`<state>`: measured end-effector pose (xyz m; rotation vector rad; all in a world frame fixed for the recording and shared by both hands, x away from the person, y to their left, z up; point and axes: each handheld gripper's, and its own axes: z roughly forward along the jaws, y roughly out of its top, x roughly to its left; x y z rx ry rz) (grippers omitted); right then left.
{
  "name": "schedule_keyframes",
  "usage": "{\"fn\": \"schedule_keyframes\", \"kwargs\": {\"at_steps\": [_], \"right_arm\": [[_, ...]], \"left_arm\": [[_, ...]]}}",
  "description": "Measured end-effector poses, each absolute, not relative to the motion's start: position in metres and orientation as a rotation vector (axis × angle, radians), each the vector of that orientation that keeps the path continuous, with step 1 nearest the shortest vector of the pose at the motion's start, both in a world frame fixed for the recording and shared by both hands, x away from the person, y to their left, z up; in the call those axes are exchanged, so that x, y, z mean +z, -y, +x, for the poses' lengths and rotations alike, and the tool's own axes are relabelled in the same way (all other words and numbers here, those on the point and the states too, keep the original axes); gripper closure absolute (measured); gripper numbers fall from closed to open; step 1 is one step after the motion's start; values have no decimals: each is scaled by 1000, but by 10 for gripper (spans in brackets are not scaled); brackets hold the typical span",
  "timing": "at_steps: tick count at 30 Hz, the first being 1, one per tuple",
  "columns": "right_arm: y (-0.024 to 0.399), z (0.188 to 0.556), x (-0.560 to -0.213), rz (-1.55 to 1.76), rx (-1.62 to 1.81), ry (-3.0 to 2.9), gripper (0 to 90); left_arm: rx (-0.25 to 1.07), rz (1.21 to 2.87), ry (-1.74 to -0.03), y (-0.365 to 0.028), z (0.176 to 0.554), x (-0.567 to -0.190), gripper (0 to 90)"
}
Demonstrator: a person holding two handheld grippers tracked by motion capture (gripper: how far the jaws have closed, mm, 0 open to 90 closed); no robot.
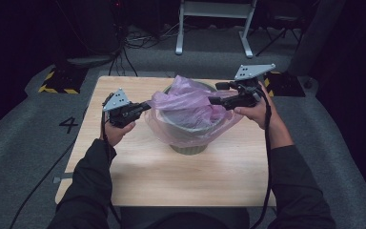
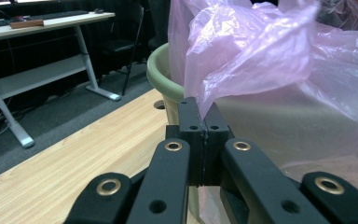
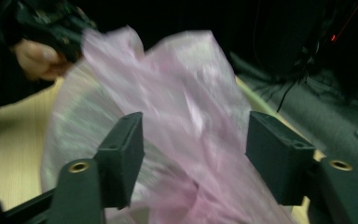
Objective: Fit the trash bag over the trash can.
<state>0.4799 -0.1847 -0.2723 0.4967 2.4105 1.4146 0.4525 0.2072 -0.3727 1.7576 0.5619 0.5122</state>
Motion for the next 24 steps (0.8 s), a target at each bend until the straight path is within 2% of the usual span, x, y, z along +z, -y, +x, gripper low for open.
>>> {"fn": "schedule_keyframes", "kwargs": {"at_steps": [2,5,7,9,10,12,16,21,24], "right_arm": [[184,478,-270,504,1418,-2383,407],[179,478,-263,547,1439,-2300,481],[168,484,-260,618,1417,-2236,584],[162,488,-261,629,1380,-2241,589],[150,497,-264,636,1288,-2252,638],[144,503,-266,646,1238,-2262,649],[120,524,-278,650,1046,-2339,732],[109,527,-288,607,982,-2439,799],[105,525,-290,559,959,-2476,810]], "left_arm": [[520,1760,-562,-207,452,-373,898],[529,1777,-556,-203,451,-372,898],[539,1791,-542,-199,450,-370,898],[541,1793,-542,-198,450,-370,898],[548,1803,-537,-196,450,-369,898],[549,1801,-534,-195,450,-369,898],[569,1808,-521,-191,449,-365,898],[563,1811,-520,-190,450,-366,898],[561,1810,-525,-190,451,-366,898]]}}
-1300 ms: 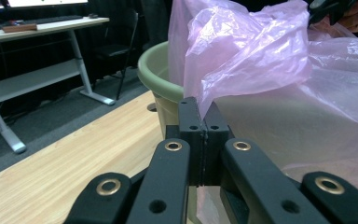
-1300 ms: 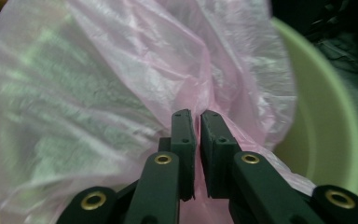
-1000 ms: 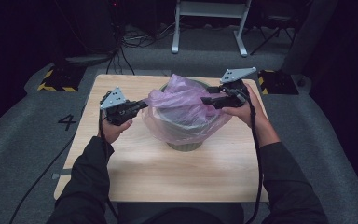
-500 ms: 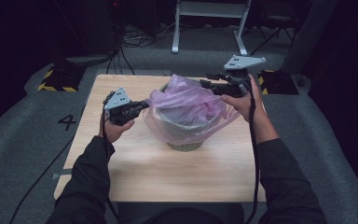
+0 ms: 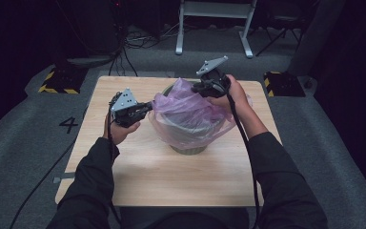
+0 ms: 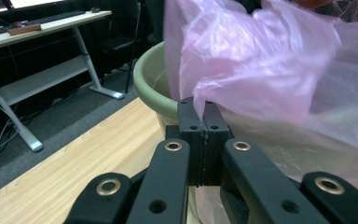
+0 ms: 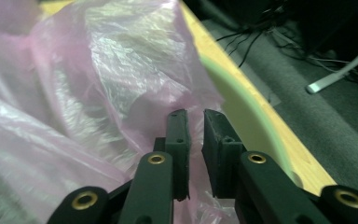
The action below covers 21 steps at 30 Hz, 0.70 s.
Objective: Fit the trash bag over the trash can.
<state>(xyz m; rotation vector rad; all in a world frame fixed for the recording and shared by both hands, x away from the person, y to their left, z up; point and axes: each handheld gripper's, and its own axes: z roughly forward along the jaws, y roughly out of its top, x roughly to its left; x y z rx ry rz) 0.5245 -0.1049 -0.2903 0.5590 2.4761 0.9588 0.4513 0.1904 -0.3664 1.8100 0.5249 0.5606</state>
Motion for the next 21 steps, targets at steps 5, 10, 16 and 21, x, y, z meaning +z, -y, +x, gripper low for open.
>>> {"fn": "schedule_keyframes", "kwargs": {"at_steps": [5,10,16,21], "right_arm": [[100,525,-298,514,856,-2564,847],[98,526,-308,502,753,-2684,848],[103,533,-313,626,664,-2709,629],[117,530,-304,652,781,-2628,435]], "left_arm": [[555,1792,-531,-191,453,-365,898],[555,1789,-535,-189,455,-362,898],[555,1784,-549,-189,459,-362,898],[555,1778,-594,-193,466,-366,898]]}}
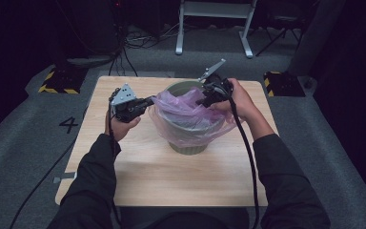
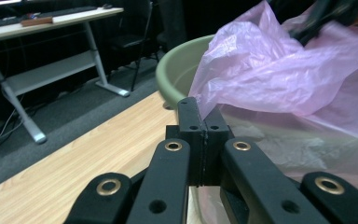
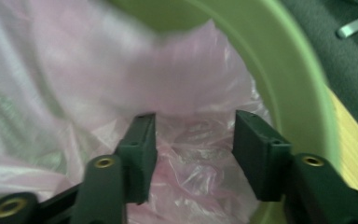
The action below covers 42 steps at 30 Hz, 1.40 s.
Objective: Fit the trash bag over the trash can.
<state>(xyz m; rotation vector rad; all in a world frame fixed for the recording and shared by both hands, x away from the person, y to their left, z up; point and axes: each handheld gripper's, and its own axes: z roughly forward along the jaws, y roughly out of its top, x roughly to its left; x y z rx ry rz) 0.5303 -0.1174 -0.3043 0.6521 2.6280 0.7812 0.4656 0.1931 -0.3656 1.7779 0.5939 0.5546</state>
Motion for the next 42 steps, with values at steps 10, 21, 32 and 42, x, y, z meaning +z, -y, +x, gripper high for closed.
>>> {"fn": "schedule_keyframes", "kwargs": {"at_steps": [10,21,32,42], "right_arm": [[158,502,-272,522,1144,-2509,317],[190,486,-269,350,1185,-2586,274],[187,509,-288,464,1075,-2531,764],[210,550,-316,933,1278,-2327,891]], "left_arm": [[562,1776,-635,-197,469,-368,898],[555,1792,-660,-195,476,-369,898],[555,1812,-647,-186,485,-364,898],[527,1876,-715,-172,511,-375,898]]}}
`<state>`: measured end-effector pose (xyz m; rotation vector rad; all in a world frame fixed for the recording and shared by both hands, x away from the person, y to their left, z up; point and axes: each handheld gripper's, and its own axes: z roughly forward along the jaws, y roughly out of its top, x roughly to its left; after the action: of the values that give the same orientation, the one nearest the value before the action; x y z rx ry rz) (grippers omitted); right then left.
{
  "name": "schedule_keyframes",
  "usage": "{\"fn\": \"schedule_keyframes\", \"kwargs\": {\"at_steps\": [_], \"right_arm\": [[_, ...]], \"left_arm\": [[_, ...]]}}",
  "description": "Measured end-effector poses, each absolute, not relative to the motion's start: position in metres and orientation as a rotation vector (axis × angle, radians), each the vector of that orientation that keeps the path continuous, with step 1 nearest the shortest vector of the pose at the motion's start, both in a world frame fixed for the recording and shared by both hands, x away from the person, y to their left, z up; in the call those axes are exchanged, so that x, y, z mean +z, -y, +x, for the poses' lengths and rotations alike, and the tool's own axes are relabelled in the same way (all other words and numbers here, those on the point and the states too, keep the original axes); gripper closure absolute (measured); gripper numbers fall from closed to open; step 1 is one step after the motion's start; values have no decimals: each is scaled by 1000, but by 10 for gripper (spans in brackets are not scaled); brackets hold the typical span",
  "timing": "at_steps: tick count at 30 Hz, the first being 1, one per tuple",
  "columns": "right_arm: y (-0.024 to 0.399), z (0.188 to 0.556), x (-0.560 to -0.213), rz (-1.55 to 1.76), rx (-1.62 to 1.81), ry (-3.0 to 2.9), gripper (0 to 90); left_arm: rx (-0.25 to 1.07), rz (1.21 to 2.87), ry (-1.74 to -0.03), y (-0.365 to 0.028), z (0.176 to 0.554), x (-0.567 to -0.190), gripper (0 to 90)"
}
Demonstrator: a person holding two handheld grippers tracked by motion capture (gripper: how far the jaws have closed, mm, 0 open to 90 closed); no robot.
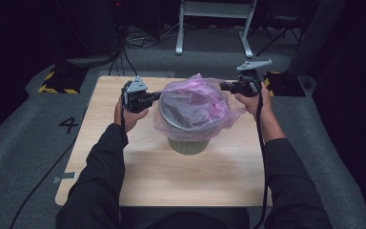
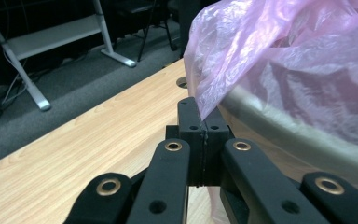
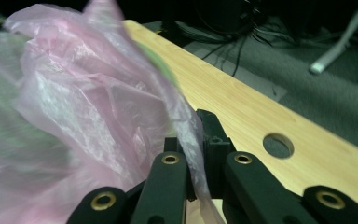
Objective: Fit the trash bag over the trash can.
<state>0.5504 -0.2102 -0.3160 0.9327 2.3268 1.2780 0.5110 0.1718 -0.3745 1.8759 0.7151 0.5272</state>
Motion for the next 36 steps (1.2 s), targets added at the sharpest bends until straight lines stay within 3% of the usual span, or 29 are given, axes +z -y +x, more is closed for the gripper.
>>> {"fn": "schedule_keyframes", "kwargs": {"at_steps": [11,12,15,17,18,26,30,36], "right_arm": [[209,572,-364,1141,1277,-2388,889],[208,571,-367,1141,1289,-2394,890],[207,568,-371,1134,1289,-2404,891],[207,567,-371,1133,1291,-2407,891],[208,565,-372,1136,1277,-2399,888],[215,557,-361,1120,1246,-2362,867],[217,555,-358,1117,1257,-2357,861],[218,552,-355,1105,1243,-2362,859]], "left_arm": [[462,1881,-771,-164,523,-393,897],[475,1867,-790,-164,521,-395,862],[504,1845,-831,-166,518,-395,563],[512,1834,-838,-171,511,-395,520],[548,1822,-847,-174,505,-395,360],[546,1742,-729,-206,459,-374,229],[524,1817,-617,-195,429,-370,165],[519,1858,-533,-168,401,-378,171]]}}
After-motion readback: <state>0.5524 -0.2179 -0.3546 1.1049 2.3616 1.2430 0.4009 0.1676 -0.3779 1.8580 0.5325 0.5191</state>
